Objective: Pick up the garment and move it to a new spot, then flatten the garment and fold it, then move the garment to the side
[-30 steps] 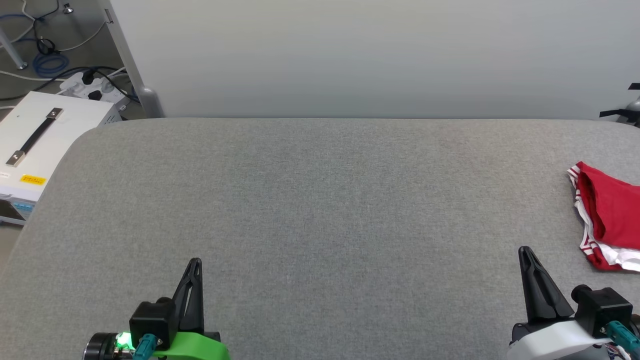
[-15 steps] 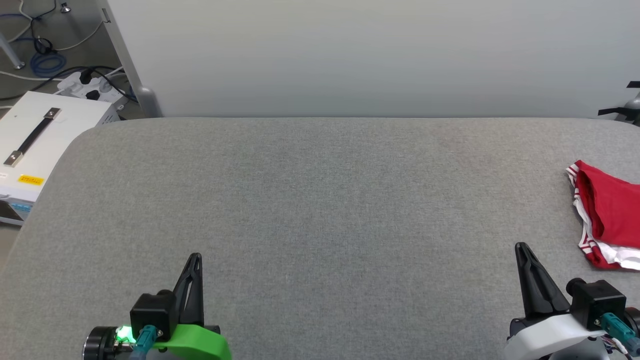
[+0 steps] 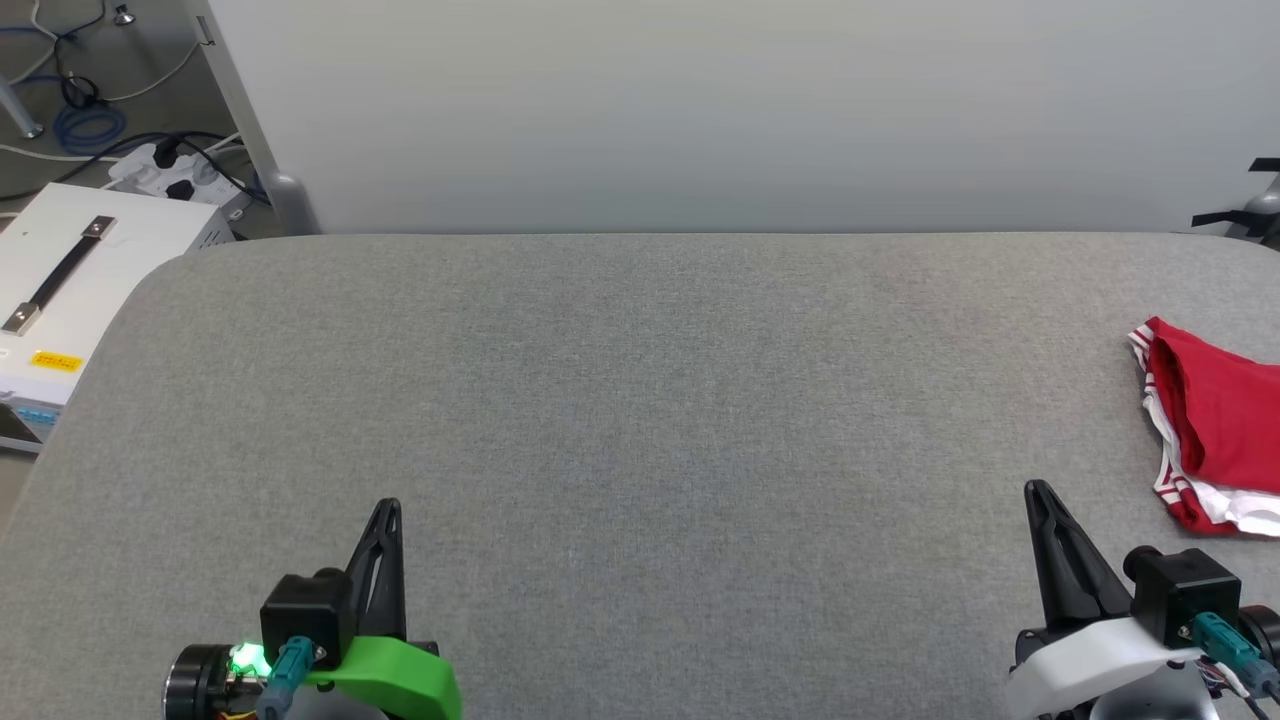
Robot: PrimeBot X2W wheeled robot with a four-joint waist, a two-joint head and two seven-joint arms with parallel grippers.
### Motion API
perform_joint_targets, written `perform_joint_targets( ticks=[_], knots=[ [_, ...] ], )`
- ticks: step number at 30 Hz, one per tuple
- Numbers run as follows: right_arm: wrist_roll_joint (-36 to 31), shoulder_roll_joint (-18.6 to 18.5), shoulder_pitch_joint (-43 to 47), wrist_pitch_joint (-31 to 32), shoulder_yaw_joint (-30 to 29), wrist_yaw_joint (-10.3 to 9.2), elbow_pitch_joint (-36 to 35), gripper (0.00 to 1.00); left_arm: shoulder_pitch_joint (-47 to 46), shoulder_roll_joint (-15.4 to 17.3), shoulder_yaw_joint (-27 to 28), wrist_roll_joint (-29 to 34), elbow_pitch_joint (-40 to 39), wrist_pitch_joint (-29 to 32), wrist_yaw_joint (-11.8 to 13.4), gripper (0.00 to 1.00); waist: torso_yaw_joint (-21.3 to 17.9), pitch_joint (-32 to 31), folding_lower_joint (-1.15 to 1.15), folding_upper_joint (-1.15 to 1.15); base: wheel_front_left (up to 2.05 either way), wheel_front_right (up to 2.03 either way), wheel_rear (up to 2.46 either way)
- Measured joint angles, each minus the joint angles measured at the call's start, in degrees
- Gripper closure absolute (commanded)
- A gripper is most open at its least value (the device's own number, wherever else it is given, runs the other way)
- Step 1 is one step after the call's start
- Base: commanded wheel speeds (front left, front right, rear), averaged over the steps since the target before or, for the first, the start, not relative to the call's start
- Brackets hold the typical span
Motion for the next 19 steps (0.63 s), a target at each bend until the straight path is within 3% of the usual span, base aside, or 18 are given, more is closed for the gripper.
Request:
perform_joint_targets(
  ticks=[19],
  knots=[
    [-1.29,0.24,-1.32,2.41,0.14,0.0,0.29,1.0,-1.33,-0.11,0.25,0.45,-0.22,2.13,0.32,1.0,-0.4,0.19,0.0,0.0,0.0,0.0,0.0]
  ],
)
